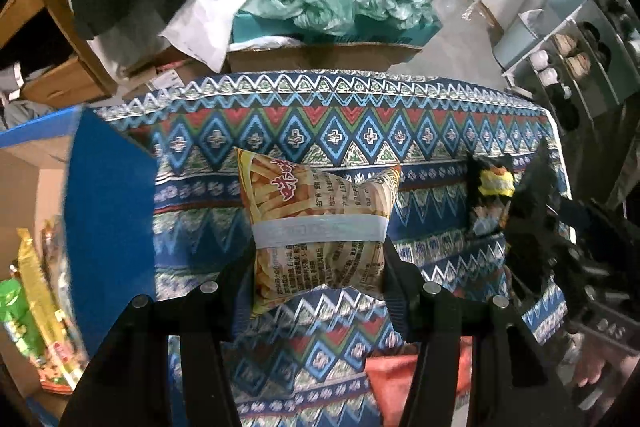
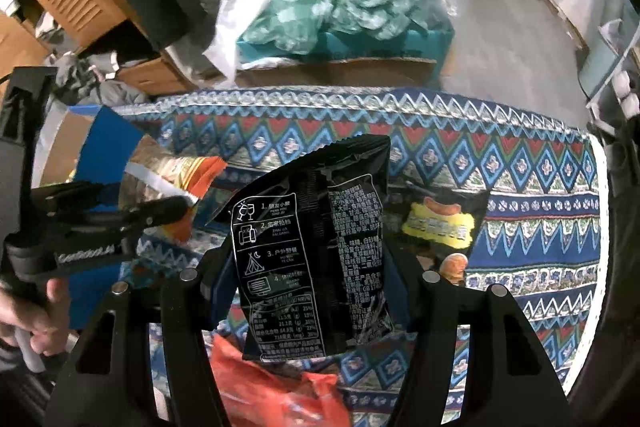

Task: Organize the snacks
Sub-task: 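Carry the black bag and orange bag over the box with both tools, then lower the black bag and orange bag into the box and open both tools, then move both tools back over the remaining snacks on the tablecloth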

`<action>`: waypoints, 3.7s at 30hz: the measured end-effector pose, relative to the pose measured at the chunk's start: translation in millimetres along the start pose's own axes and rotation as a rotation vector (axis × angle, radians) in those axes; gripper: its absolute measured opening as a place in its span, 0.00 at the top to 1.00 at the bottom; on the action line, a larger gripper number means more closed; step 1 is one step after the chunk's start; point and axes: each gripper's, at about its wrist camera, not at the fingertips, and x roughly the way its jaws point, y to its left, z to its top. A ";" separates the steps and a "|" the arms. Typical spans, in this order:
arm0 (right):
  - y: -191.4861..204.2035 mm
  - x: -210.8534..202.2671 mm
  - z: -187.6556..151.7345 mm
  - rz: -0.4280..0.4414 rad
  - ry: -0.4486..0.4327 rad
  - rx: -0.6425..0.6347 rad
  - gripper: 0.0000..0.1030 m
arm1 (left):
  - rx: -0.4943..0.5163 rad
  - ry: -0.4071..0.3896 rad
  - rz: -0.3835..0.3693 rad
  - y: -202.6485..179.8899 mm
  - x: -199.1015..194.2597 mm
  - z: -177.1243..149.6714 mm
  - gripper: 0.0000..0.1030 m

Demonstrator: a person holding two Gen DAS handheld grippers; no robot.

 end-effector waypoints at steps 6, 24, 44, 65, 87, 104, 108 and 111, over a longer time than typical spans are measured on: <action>30.4 -12.5 6.1 0.024 -0.017 -0.032 0.40 | 0.004 -0.028 0.003 15.1 -35.0 -16.5 0.46; 160.8 -10.2 31.1 0.112 -0.013 -0.190 0.40 | -0.111 -0.114 0.058 125.0 -114.4 -54.4 0.46; 283.0 35.9 43.9 0.185 0.064 -0.289 0.40 | -0.264 -0.148 0.156 227.1 -114.2 -77.6 0.46; 304.0 58.7 52.5 0.231 0.097 -0.246 0.33 | -0.355 -0.134 0.151 248.9 -113.7 -82.2 0.31; 246.0 18.6 27.5 0.159 0.059 -0.238 0.32 | -0.220 -0.150 0.069 177.9 -126.0 -88.5 0.31; 134.7 -3.3 -31.0 0.054 0.085 -0.204 0.29 | -0.054 -0.069 0.021 82.2 -96.7 -100.7 0.31; 117.1 -5.0 -48.4 0.031 0.099 -0.212 0.29 | -0.021 -0.034 0.023 59.4 -81.3 -105.6 0.31; 107.6 -3.8 -62.5 0.027 0.120 -0.224 0.29 | -0.008 -0.008 0.023 47.7 -70.3 -110.2 0.31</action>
